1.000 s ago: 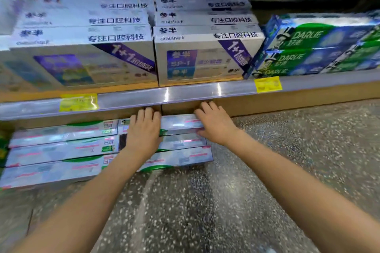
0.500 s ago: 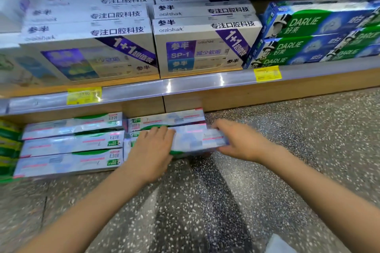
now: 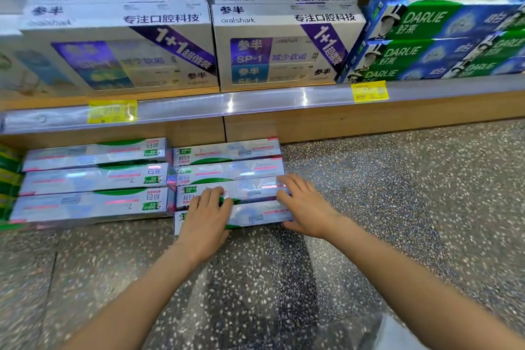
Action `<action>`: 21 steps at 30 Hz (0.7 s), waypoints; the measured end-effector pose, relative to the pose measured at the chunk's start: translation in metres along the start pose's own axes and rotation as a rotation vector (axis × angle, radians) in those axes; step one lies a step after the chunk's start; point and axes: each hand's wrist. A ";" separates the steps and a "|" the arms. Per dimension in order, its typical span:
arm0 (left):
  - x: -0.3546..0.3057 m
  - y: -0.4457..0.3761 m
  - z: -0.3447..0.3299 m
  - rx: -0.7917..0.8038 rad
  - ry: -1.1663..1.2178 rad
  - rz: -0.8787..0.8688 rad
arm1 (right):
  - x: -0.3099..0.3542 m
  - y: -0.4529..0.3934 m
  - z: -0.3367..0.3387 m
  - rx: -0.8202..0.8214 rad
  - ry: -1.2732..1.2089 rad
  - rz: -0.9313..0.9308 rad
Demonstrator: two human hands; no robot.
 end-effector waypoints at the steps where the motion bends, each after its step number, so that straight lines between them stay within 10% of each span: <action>1: 0.002 0.000 -0.002 -0.002 0.006 -0.010 | 0.000 0.000 -0.002 -0.006 0.007 0.002; 21: 0.017 -0.019 0.002 0.059 -0.024 0.017 | -0.001 -0.024 -0.016 -0.014 0.017 0.067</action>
Point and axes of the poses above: each hand's wrist, its own y-axis away from the middle knuckle, its own z-axis out of the back of the hand, x = y × z, and after that the axes turned 7 degrees about y, right-handed
